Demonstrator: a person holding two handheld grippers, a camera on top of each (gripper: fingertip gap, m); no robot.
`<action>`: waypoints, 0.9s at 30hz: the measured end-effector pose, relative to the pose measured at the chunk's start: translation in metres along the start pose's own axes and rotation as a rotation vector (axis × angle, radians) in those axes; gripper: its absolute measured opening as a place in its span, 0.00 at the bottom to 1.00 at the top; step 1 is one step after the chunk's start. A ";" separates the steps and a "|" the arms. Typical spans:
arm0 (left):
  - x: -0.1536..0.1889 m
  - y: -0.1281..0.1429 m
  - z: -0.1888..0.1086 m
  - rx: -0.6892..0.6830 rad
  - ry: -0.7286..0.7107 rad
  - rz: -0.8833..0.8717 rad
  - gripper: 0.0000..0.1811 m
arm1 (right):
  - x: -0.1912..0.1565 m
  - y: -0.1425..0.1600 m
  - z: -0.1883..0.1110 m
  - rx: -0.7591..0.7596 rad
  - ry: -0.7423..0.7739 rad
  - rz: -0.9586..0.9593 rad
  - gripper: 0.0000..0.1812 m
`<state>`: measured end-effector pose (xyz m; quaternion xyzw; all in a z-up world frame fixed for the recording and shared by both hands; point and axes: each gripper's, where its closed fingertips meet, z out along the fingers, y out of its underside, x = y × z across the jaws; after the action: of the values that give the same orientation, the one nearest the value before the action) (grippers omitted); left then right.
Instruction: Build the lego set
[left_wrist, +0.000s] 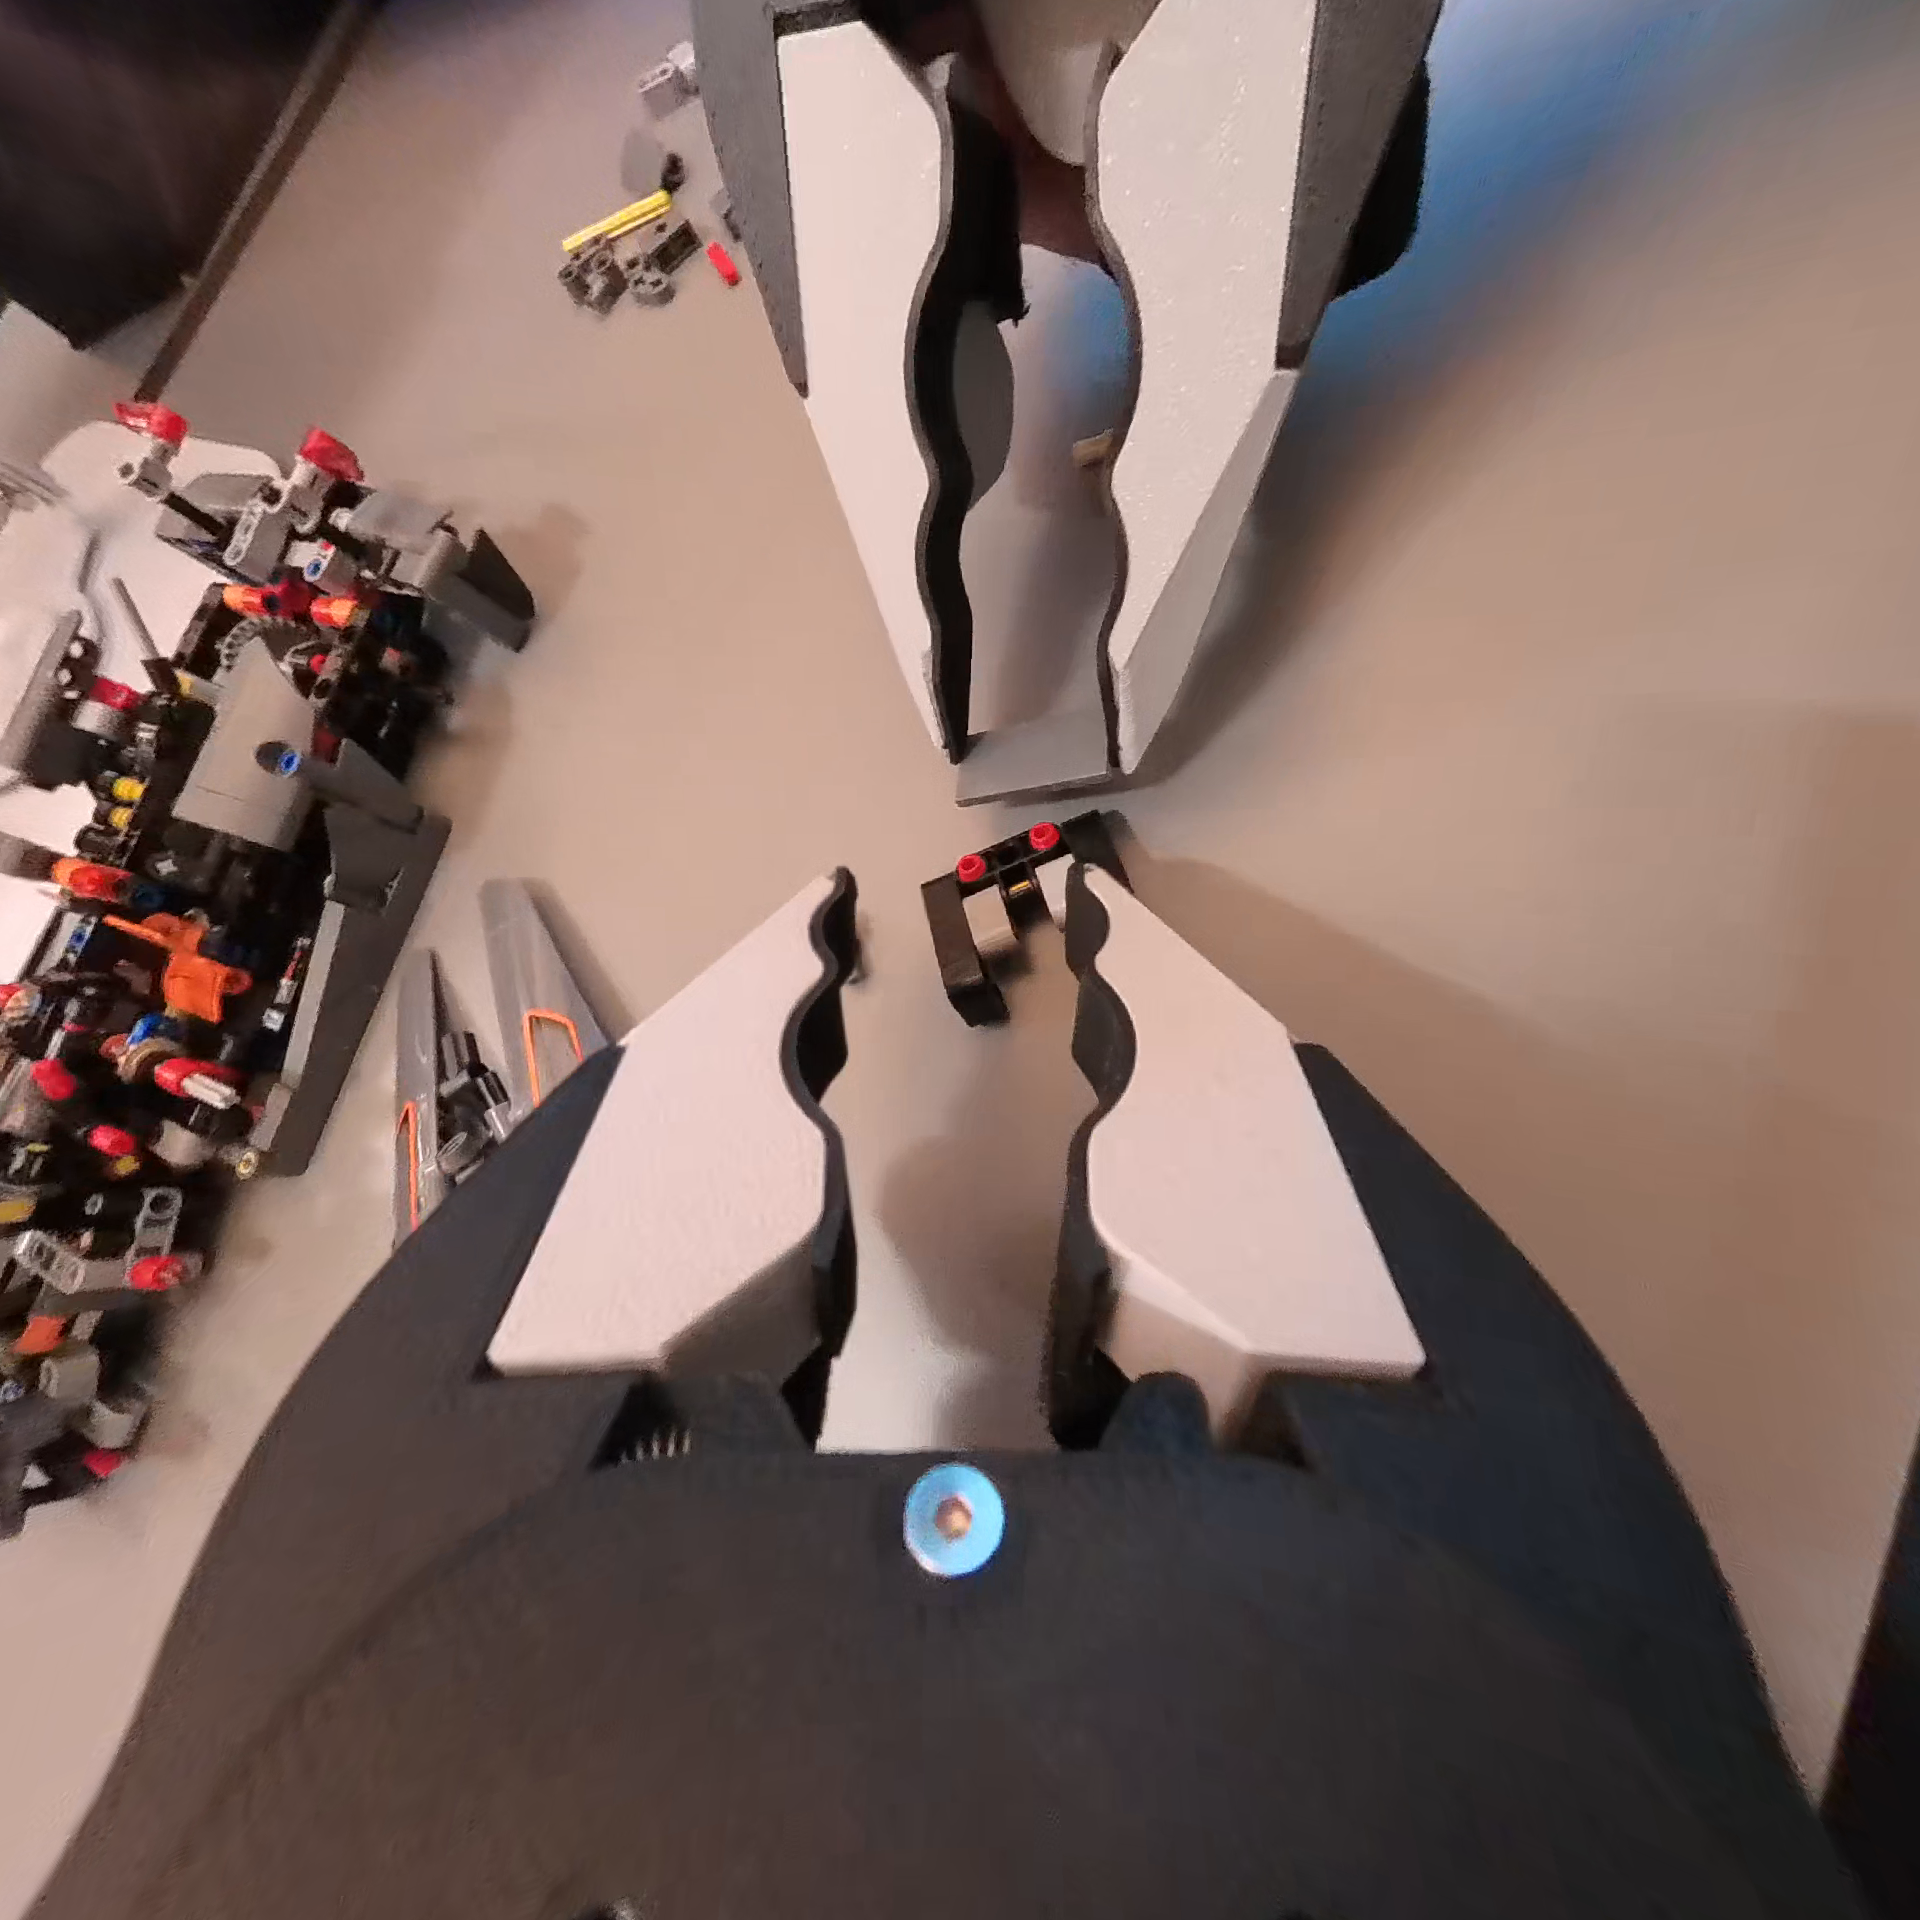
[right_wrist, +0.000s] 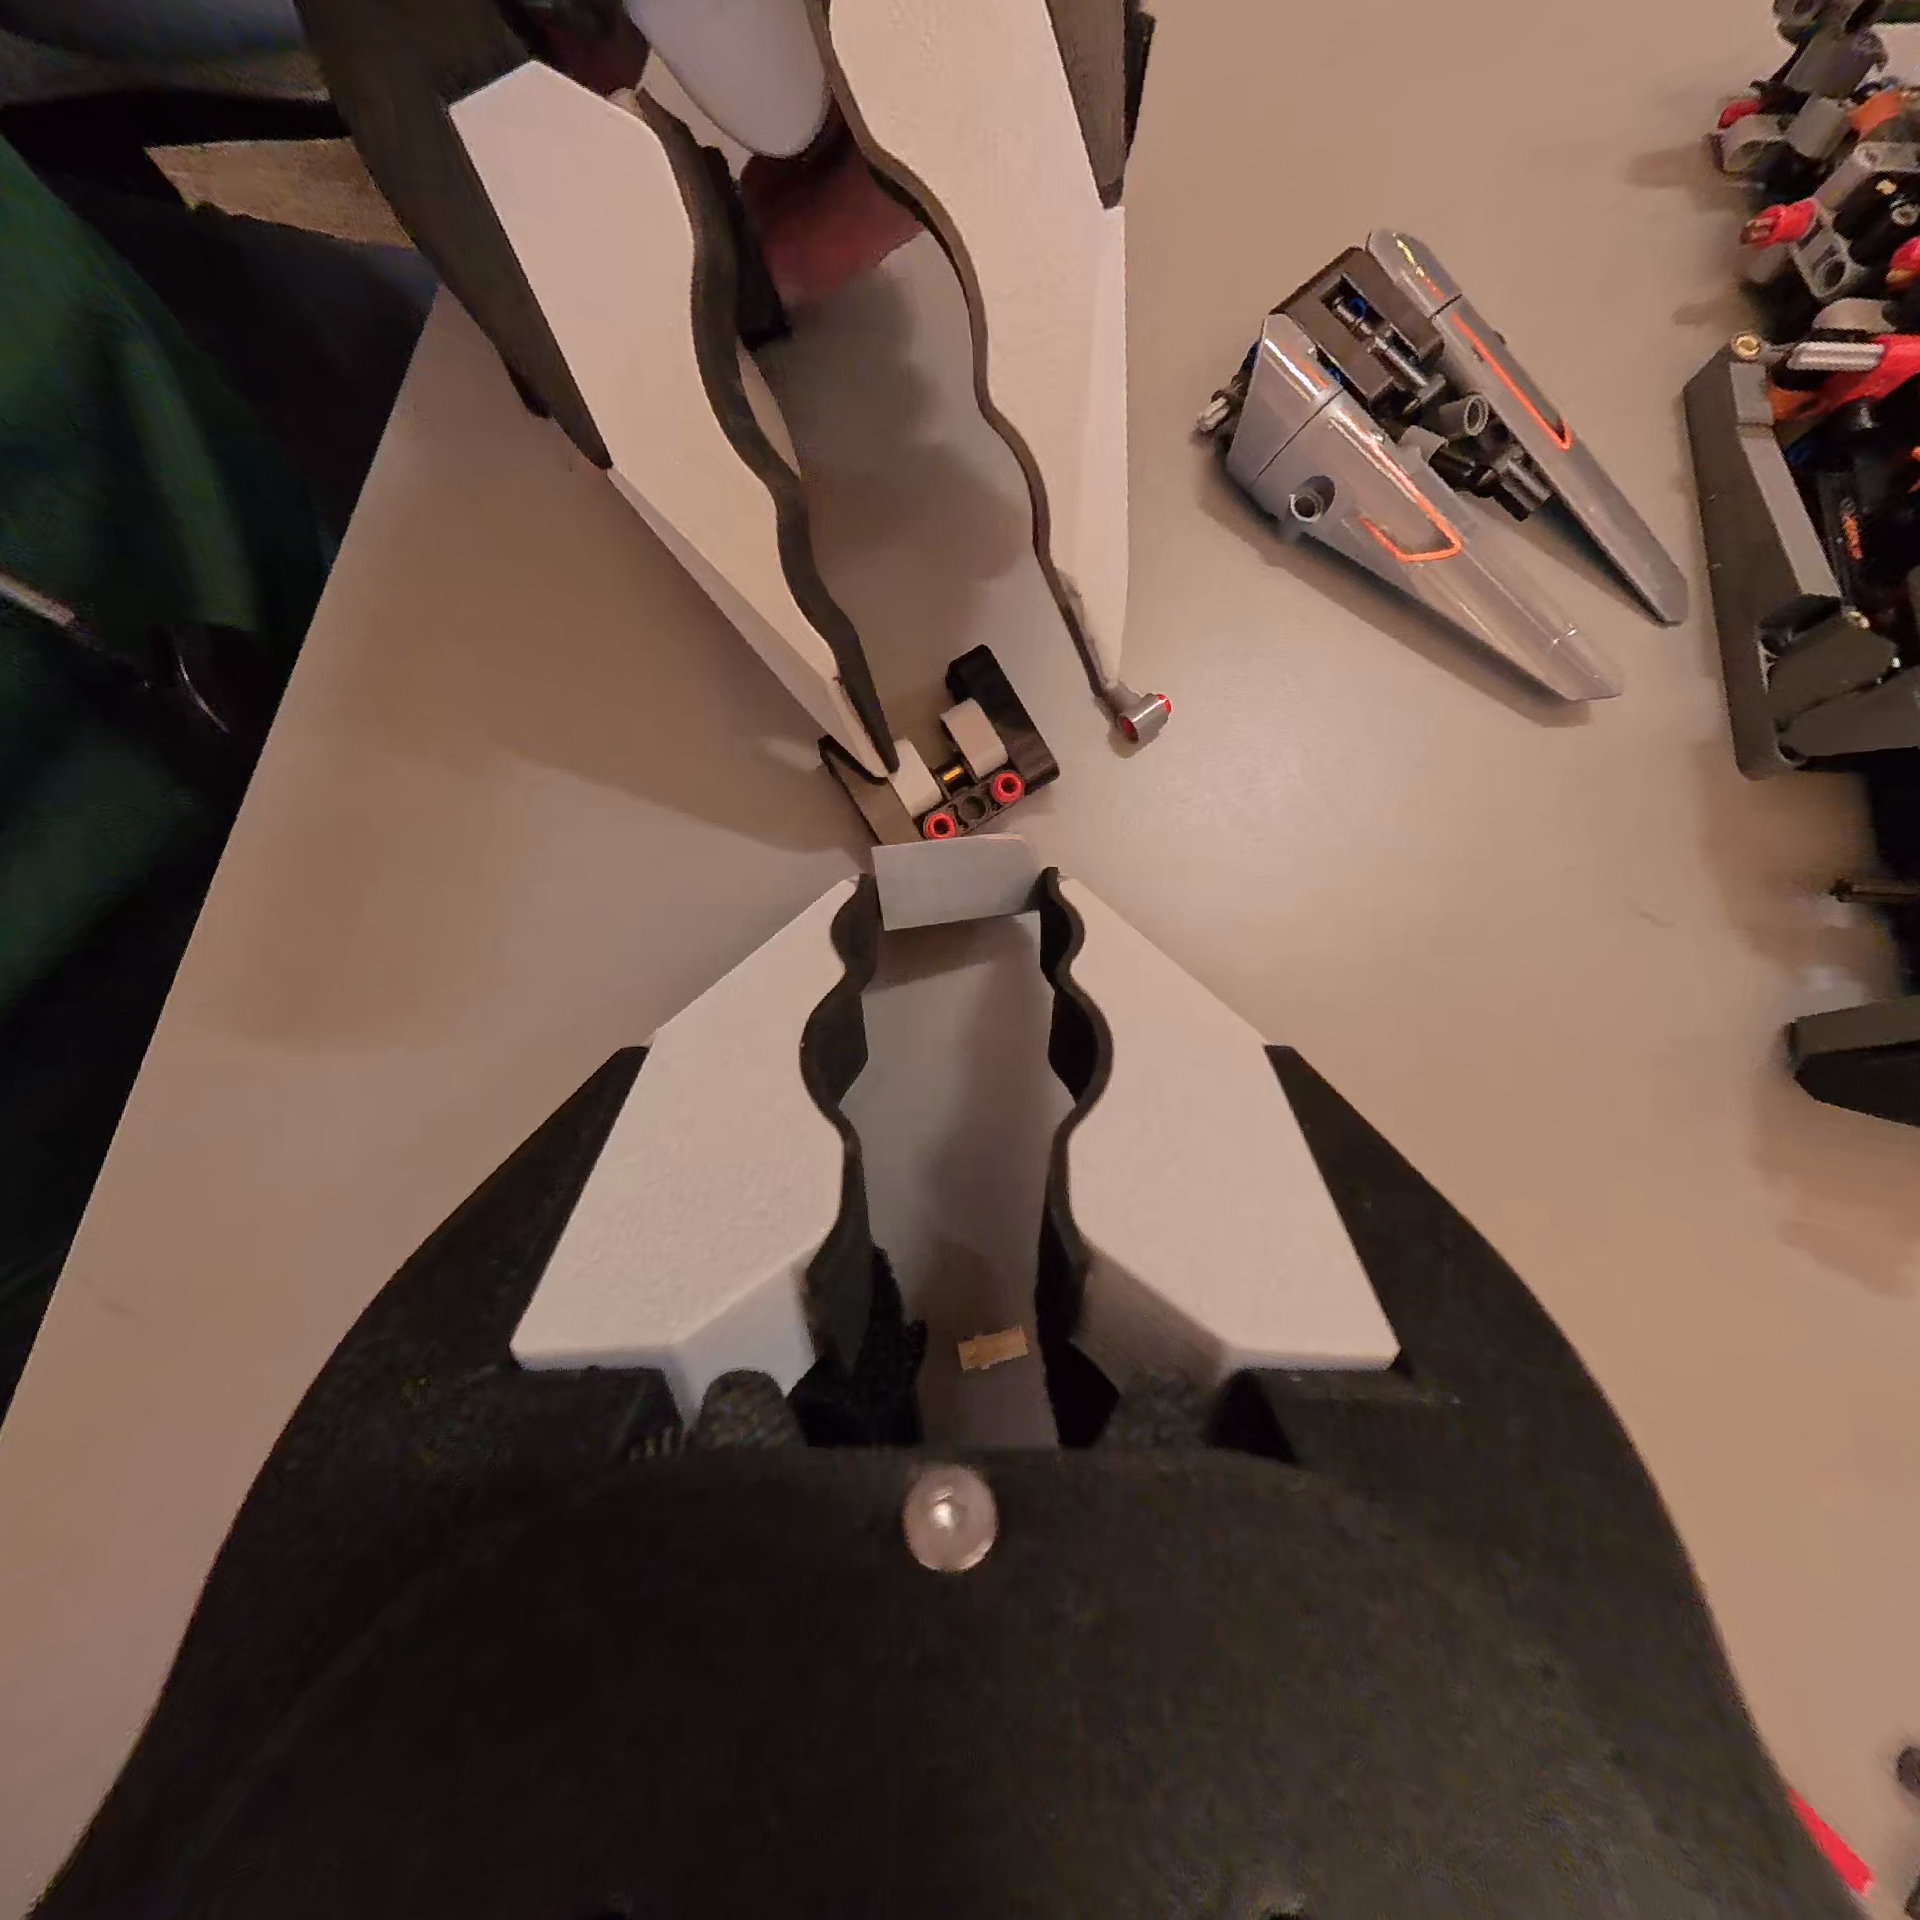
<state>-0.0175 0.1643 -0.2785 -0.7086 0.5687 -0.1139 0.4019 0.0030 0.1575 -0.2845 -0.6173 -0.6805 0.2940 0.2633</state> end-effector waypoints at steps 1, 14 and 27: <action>0.001 0.000 0.000 -0.007 -0.002 -0.003 0.21 | 0.000 -0.001 -0.001 0.007 0.000 -0.003 0.16; 0.010 0.000 0.005 -0.030 0.020 -0.083 0.10 | -0.005 -0.008 -0.016 0.110 0.025 -0.032 0.16; 0.010 0.000 0.004 -0.016 0.017 -0.062 0.14 | -0.002 -0.007 -0.021 0.138 0.051 -0.038 0.16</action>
<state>-0.0114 0.1570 -0.2841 -0.7282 0.5506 -0.1275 0.3877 0.0135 0.1564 -0.2645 -0.5921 -0.6633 0.3193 0.3278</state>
